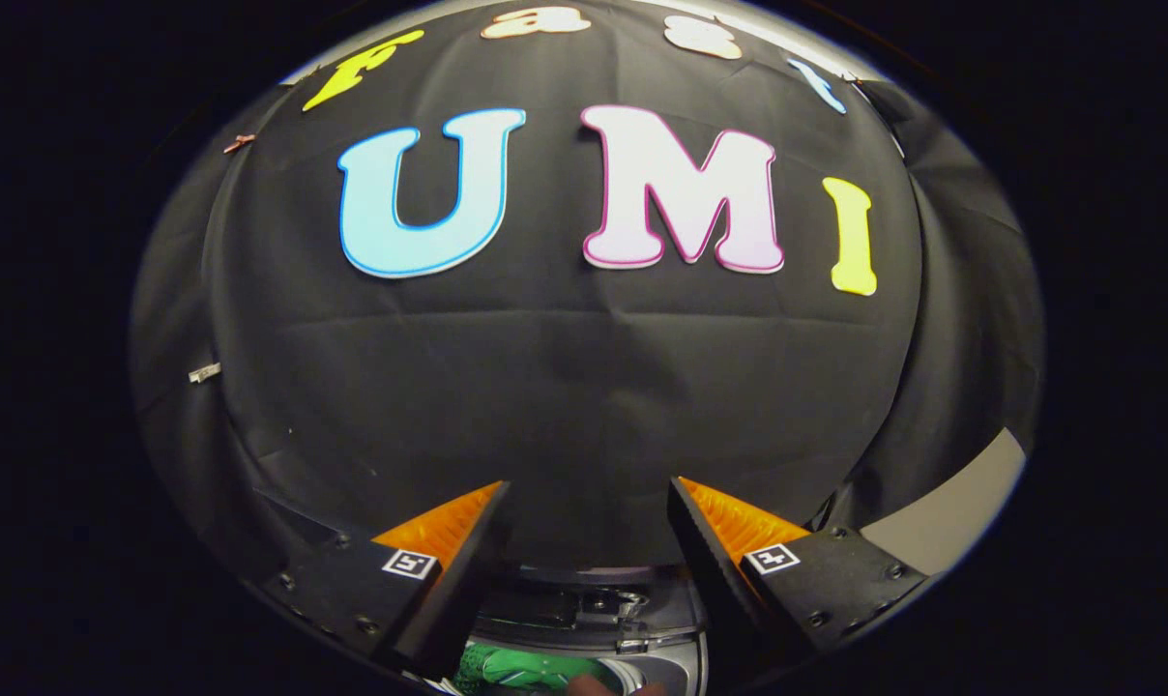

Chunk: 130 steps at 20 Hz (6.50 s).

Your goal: Put the clothes into the washing machine and then close the washing machine lid.

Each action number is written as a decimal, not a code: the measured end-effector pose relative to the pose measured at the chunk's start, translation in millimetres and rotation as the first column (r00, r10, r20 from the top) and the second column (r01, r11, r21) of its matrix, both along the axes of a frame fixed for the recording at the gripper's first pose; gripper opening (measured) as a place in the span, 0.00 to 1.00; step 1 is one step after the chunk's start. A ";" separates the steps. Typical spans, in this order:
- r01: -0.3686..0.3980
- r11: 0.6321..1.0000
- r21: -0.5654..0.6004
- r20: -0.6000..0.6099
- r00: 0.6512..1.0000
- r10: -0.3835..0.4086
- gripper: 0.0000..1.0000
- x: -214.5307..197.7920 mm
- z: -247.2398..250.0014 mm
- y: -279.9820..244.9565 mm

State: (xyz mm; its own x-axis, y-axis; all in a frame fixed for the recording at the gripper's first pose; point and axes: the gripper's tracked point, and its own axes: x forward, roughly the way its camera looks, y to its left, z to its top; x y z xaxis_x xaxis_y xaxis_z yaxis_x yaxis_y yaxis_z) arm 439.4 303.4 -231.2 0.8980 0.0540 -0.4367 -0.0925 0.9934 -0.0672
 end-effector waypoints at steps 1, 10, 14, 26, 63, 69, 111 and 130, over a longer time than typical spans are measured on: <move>-0.001 1.000 0.020 0.014 1.000 0.001 1.00 2.4 2.0 2.3; -0.035 0.998 0.060 0.066 0.997 0.031 1.00 -18.7 3.3 2.9; -0.051 0.997 0.057 0.017 0.999 0.050 1.00 -25.7 1.0 3.1; -0.080 0.995 0.067 0.026 0.997 0.078 1.00 -85.0 0.6 -0.4; -0.216 0.974 0.068 0.259 0.947 0.191 1.00 -313.5 52.2 -62.8; -0.197 0.977 0.081 0.307 0.938 0.164 1.00 -346.2 76.8 -107.4; 0.038 0.992 0.122 0.453 0.887 -0.090 0.99 -438.2 126.0 -266.1; 0.033 0.992 0.119 0.454 0.887 -0.084 0.99 -440.5 124.3 -260.7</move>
State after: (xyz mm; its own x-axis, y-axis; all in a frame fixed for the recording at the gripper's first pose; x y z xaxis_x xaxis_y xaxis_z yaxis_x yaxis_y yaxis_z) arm -1.1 42.7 -107.0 0.9994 0.0179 0.0281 -0.0184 0.9997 0.0170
